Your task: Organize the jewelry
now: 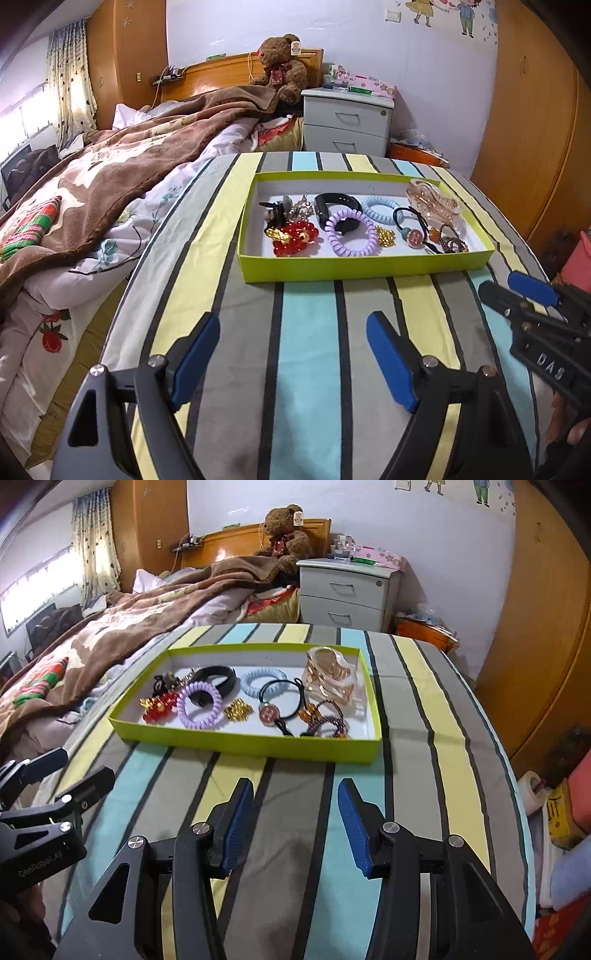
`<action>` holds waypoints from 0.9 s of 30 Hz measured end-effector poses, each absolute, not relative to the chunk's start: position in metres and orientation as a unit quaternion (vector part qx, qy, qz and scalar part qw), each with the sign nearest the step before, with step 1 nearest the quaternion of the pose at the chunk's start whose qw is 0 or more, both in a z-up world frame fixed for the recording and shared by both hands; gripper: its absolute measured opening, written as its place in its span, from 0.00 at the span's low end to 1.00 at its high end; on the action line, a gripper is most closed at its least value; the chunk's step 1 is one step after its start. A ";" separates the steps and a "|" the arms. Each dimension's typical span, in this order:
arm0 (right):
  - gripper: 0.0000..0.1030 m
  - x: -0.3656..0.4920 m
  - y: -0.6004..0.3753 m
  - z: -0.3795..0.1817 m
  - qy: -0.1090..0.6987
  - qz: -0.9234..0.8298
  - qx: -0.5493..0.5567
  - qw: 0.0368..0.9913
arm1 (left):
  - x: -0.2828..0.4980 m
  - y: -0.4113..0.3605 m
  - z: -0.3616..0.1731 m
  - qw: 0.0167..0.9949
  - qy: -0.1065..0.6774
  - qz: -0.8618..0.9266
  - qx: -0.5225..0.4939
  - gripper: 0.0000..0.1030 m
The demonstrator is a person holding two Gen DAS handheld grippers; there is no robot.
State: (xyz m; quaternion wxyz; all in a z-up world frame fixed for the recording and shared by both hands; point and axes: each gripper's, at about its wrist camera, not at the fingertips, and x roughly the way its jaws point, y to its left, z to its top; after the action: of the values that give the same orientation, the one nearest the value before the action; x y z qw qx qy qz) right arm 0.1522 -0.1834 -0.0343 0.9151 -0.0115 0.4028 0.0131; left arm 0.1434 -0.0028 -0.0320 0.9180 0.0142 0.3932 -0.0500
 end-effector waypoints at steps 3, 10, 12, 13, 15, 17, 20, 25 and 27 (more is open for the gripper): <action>0.47 0.150 -0.183 -0.038 0.407 0.012 -0.007 0.913 | 0.144 -0.008 -0.034 0.915 0.402 -0.035 0.025 0.82; 0.47 0.148 -0.183 -0.041 0.410 0.011 0.000 0.912 | 0.143 -0.016 -0.039 0.911 0.410 -0.033 0.039 0.82; 0.47 0.147 -0.183 -0.041 0.410 0.011 0.002 0.912 | 0.143 -0.018 -0.040 0.909 0.414 -0.028 0.044 0.82; 0.47 0.147 -0.184 -0.042 0.410 0.011 0.003 0.912 | 0.143 -0.020 -0.040 0.908 0.416 -0.025 0.047 0.82; 0.47 0.146 -0.184 -0.043 0.411 0.010 0.004 0.912 | 0.143 -0.021 -0.040 0.908 0.416 -0.027 0.046 0.82; 0.47 0.146 -0.184 -0.043 0.412 0.010 0.004 0.911 | 0.143 -0.020 -0.041 0.907 0.419 -0.035 0.036 0.82; 0.47 0.145 -0.183 -0.043 0.412 0.011 0.005 0.911 | 0.142 -0.021 -0.041 0.907 0.417 -0.034 0.035 0.82; 0.47 0.144 -0.181 -0.042 0.410 0.013 0.003 0.912 | 0.140 -0.021 -0.038 0.910 0.413 -0.037 0.028 0.82; 0.47 0.143 -0.180 -0.042 0.411 0.014 0.002 0.912 | 0.140 -0.021 -0.037 0.911 0.410 -0.035 0.029 0.82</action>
State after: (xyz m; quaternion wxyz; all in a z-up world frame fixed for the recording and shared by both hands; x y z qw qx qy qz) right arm 0.1432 -0.1803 -0.0419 0.9117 0.0024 0.4105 0.0136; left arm 0.1399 -0.0208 -0.0367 0.9108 0.0286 0.4104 -0.0354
